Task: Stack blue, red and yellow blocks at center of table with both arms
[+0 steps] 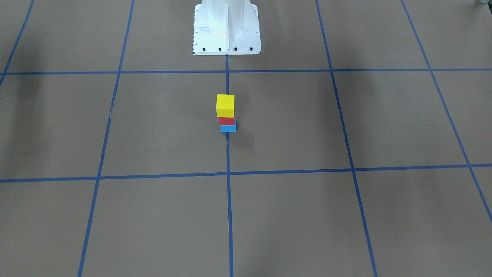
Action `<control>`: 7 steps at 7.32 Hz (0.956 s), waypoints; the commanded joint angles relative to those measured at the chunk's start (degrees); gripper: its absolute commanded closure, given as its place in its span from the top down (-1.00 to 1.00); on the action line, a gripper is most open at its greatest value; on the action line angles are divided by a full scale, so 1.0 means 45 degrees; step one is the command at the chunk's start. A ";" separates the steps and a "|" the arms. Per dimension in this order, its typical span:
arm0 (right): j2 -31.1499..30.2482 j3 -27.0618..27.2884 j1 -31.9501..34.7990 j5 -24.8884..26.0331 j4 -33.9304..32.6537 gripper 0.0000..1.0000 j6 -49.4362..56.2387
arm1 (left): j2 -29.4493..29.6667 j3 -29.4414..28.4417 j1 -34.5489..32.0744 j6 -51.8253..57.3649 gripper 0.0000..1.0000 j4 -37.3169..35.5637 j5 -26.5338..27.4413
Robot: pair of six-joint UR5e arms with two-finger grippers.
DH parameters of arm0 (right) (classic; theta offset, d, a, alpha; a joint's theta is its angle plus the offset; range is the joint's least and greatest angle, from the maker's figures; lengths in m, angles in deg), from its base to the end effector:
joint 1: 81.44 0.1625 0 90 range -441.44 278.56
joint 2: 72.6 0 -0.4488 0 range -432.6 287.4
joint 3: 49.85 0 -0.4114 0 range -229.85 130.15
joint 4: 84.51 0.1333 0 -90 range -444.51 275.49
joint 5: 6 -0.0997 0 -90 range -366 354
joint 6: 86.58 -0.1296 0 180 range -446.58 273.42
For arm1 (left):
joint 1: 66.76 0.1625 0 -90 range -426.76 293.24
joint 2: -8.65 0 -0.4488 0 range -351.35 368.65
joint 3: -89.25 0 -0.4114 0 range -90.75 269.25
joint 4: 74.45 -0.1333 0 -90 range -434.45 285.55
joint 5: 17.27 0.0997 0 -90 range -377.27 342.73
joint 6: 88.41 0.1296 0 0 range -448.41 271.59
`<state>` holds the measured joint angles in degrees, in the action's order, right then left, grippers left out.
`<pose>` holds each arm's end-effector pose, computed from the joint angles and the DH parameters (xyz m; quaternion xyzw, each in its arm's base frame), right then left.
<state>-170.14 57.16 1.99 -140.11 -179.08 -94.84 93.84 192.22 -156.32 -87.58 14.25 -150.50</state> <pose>-0.0092 -0.4561 0.6239 -0.0091 -0.3771 -0.0024 0.9261 -0.0408 -0.4802 0.6332 0.0569 0.3675 0.0323 0.9277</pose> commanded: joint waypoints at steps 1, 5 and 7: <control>0.0053 -0.0031 0.0014 0.0017 0.0000 1.00 0.0000 | -0.0045 0.0203 0.0000 -0.0007 1.00 0.0037 -0.0042; 0.0073 0.0028 0.0014 0.0017 0.0000 1.00 0.0000 | -0.0104 0.0378 0.0000 0.0012 1.00 0.0017 -0.0531; 0.0073 0.0028 0.0014 0.0036 0.0000 1.00 0.0000 | -0.0065 0.0398 0.0000 0.0012 1.00 0.0017 -0.0531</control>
<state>-169.84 57.25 2.06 -140.01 -179.08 -94.85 93.47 193.91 -156.32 -87.53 14.34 -152.88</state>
